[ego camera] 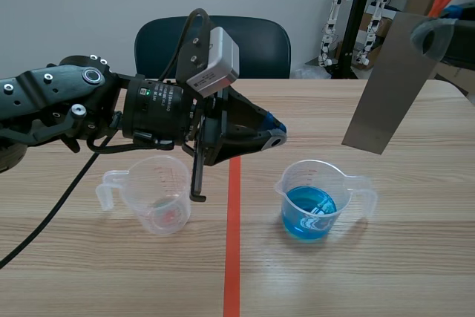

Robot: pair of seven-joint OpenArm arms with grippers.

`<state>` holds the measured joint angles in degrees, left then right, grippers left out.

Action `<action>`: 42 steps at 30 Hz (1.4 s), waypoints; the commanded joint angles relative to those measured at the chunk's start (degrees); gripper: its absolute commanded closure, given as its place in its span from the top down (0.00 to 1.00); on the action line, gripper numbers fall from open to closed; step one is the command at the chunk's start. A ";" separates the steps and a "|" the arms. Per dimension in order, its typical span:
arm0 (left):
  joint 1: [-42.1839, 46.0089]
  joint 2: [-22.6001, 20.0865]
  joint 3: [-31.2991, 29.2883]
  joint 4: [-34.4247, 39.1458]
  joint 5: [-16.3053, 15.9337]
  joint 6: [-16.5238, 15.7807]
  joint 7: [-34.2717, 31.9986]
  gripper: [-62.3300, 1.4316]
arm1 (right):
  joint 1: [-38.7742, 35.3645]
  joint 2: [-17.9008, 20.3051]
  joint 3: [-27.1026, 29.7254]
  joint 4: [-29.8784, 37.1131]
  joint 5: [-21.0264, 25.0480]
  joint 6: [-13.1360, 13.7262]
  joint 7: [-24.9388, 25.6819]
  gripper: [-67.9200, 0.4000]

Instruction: Do the redox reaction experiment. lower the plate into the blue solution

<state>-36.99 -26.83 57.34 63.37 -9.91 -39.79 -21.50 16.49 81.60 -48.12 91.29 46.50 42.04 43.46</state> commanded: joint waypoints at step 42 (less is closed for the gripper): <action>3.32 -10.45 -3.78 1.07 -5.57 -0.09 -7.67 0.11 | 1.42 0.92 0.55 0.52 1.03 0.68 0.22 0.02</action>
<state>-34.54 -35.48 54.98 63.51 -14.83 -39.79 -27.88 16.49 81.60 -48.12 91.29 46.50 42.04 42.98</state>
